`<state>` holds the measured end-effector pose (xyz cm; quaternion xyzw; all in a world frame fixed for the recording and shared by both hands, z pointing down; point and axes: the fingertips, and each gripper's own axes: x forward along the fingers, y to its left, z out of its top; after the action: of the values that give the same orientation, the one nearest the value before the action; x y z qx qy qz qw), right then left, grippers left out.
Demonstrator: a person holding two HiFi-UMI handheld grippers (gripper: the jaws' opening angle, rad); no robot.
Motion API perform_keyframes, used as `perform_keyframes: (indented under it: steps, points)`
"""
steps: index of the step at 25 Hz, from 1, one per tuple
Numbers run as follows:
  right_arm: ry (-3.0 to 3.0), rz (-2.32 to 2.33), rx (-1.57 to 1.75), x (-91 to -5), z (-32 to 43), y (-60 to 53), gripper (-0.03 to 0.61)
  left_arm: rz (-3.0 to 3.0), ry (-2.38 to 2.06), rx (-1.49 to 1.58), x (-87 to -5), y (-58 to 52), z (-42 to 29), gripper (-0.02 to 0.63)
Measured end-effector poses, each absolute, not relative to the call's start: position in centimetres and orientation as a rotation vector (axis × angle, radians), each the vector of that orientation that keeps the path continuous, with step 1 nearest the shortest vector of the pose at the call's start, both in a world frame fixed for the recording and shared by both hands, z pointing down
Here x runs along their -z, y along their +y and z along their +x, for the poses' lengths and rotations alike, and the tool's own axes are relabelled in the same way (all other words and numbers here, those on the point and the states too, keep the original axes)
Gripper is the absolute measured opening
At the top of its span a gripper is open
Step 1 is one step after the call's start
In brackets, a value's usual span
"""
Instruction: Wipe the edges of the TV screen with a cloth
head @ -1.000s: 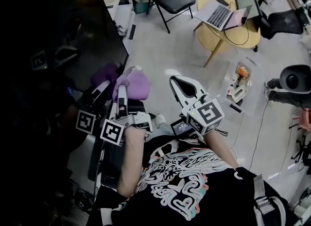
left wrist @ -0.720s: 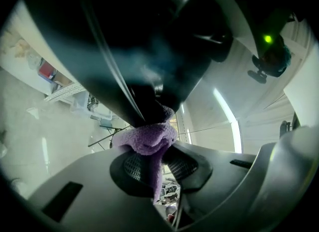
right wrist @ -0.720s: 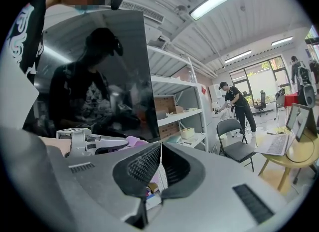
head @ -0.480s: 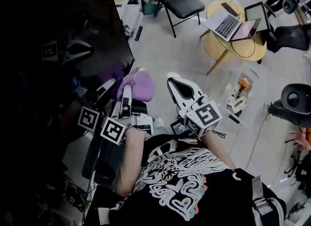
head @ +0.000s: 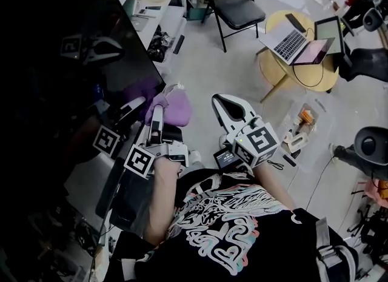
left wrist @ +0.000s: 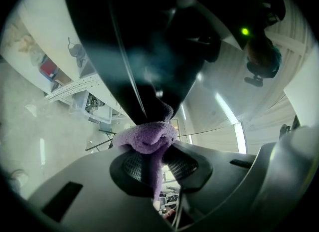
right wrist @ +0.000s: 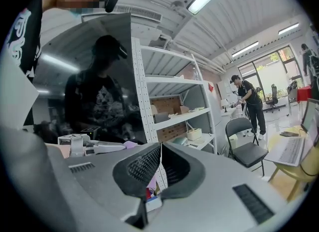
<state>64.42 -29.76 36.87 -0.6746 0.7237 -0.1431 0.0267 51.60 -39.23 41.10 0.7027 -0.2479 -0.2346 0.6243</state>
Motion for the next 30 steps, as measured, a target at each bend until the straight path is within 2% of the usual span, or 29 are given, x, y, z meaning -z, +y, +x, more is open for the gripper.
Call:
perform_keyframes:
  steps: [30]
  points:
    - [2.385,-1.945,0.450,-37.5,69.1,-30.6,0.032,1.644,-0.659,0.604,-41.6,-40.2,56.1,0.072]
